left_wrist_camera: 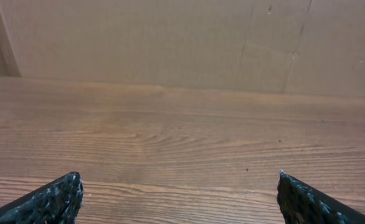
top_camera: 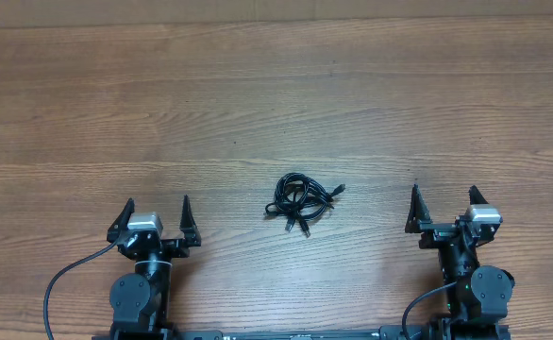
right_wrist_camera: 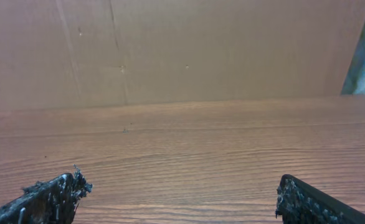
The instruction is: Untangle cables
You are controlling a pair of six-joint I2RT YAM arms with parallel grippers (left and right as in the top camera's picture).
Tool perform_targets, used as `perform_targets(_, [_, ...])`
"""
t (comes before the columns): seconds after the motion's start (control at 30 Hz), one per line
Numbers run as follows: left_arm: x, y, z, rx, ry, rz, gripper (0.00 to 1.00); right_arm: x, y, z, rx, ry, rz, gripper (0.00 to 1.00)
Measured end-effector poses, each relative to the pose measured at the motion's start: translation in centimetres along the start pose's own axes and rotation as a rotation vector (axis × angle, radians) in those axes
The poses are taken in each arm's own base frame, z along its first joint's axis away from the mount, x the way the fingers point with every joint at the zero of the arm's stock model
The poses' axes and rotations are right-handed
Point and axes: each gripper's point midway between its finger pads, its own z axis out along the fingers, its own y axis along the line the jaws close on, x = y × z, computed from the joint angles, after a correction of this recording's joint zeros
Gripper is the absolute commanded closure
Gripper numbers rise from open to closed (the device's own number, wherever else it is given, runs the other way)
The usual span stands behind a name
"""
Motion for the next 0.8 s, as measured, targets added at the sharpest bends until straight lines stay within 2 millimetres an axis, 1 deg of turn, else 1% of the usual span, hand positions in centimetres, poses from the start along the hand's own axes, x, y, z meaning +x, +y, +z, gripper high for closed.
perform_targets(0.1, [0.0, -0.4, 0.0, 0.022, 0.003, -0.009, 0.0, 0.0, 0.0, 0.0, 0.0, 0.0, 0.0, 0.0])
perform_targets(0.33, [0.5, -2.1, -0.2, 0.121, 0.028, -0.027, 0.0, 0.0, 0.0, 0.0, 0.0, 0.0, 0.0, 0.0])
perform_targets(0.43, [0.9, -2.6, -0.4, 0.15, 0.077, -0.043, 0.01, 0.0, 0.0, 0.0, 0.0, 0.0, 0.0, 0.0])
perform_targets(0.57, [1.8, -3.0, -1.1, 0.169, 0.187, -0.055, 0.01, 0.0, 0.0, 0.0, 0.0, 0.0, 0.0, 0.0])
perform_targets(0.63, [1.5, -3.2, -1.4, 0.177, 0.219, -0.06, 0.01, 0.0, 0.0, 0.0, 0.0, 0.0, 0.0, 0.0])
perform_targets(0.67, [1.1, -3.4, -1.5, 0.183, 0.226, -0.061, 0.01, 0.0, 0.0, 0.0, 0.0, 0.0, -0.001, 0.0])
perform_targets(0.8, [-1.6, -4.0, -1.8, 0.209, 0.234, -0.07, 0.0, 0.0, 0.0, 0.0, 0.0, 0.0, 0.0, 0.0])
